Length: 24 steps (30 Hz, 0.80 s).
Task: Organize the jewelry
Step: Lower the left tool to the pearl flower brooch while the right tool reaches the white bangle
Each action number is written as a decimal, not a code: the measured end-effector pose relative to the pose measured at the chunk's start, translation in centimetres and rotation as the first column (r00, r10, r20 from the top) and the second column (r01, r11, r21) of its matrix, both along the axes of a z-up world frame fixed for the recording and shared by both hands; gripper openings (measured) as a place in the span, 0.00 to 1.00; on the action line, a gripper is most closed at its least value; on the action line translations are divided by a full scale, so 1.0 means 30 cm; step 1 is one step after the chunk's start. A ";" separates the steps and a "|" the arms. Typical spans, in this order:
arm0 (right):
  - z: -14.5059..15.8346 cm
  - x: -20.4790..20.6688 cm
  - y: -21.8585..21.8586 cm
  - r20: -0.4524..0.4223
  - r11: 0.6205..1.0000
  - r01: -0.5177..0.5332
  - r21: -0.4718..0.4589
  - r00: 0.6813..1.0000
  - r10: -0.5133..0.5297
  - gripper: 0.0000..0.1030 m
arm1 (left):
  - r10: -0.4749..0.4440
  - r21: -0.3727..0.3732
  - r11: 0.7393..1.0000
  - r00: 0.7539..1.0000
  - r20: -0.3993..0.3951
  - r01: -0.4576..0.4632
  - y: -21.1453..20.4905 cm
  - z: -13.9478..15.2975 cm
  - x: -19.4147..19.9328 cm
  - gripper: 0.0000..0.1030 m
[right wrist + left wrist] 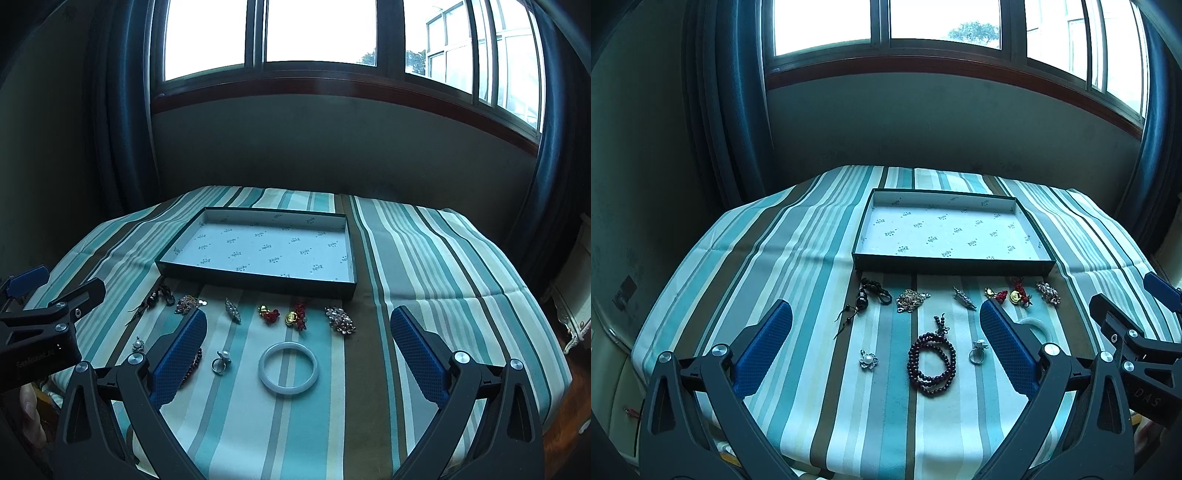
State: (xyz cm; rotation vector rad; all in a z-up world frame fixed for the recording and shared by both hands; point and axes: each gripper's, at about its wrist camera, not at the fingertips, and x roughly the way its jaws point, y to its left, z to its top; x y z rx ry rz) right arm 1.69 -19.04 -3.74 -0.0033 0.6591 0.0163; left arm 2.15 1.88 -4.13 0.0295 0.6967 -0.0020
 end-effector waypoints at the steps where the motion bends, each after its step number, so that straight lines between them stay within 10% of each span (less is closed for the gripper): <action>1: -0.027 0.015 -0.004 -0.025 1.000 -0.005 0.010 1.000 0.005 0.96 | 0.002 0.006 1.000 1.000 -0.021 -0.001 0.006 -0.025 0.017 0.98; 10: -0.257 0.124 -0.032 -0.230 0.997 -0.026 0.078 0.972 0.043 0.95 | 0.046 0.021 0.999 0.972 -0.229 -0.042 0.095 -0.272 0.139 0.98; 24: -0.356 0.228 0.005 -0.334 0.994 -0.069 0.083 0.938 0.093 0.78 | 0.021 0.016 1.000 0.952 -0.304 -0.017 0.110 -0.357 0.204 0.89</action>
